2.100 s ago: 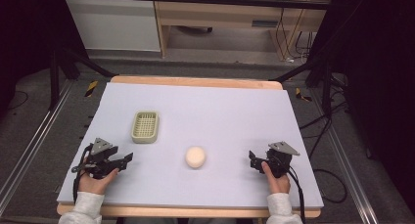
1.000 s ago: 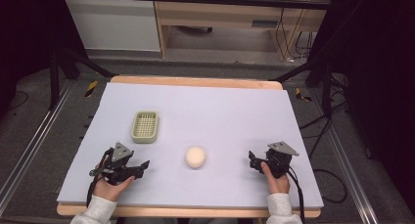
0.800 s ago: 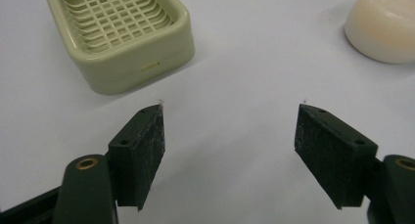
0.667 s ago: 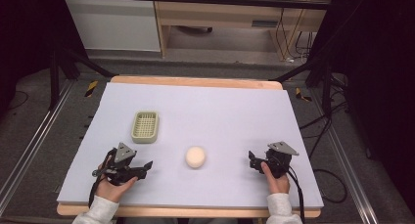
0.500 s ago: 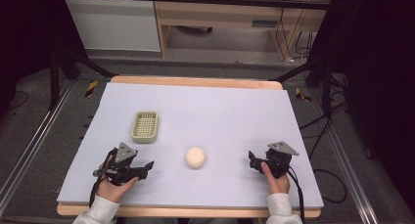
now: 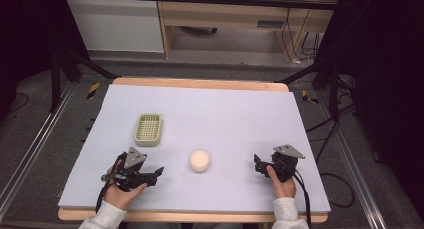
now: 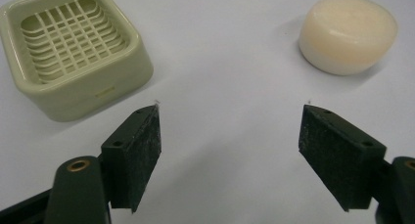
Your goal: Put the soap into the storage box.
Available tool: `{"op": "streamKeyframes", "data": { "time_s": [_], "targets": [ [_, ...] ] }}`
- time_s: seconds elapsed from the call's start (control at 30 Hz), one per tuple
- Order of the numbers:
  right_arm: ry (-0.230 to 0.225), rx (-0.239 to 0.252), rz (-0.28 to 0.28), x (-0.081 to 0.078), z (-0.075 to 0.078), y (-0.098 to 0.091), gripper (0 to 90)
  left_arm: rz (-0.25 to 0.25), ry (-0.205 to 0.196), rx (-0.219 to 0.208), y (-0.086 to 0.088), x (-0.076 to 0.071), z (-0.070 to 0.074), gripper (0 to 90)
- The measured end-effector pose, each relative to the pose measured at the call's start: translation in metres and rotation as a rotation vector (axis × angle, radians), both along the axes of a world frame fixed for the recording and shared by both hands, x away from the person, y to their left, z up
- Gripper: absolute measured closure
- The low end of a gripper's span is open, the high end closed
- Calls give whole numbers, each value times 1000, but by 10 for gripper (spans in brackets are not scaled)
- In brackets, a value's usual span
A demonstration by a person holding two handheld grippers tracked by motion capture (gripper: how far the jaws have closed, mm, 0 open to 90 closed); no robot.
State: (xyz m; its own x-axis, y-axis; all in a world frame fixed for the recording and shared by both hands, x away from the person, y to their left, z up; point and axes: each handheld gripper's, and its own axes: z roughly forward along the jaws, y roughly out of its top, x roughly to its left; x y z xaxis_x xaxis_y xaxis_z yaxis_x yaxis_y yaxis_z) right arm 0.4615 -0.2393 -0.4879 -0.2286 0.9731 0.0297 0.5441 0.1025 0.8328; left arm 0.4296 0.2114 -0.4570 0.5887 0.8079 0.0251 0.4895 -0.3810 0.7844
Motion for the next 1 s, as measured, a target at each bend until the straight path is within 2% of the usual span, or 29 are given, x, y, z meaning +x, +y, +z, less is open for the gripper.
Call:
{"op": "streamKeyframes", "data": {
  "time_s": [1.0],
  "targets": [
    [-4, -4, 2, 0, 0, 0, 40, -56, -17, -22, -31, 10, 17, 234]
  ]
}}
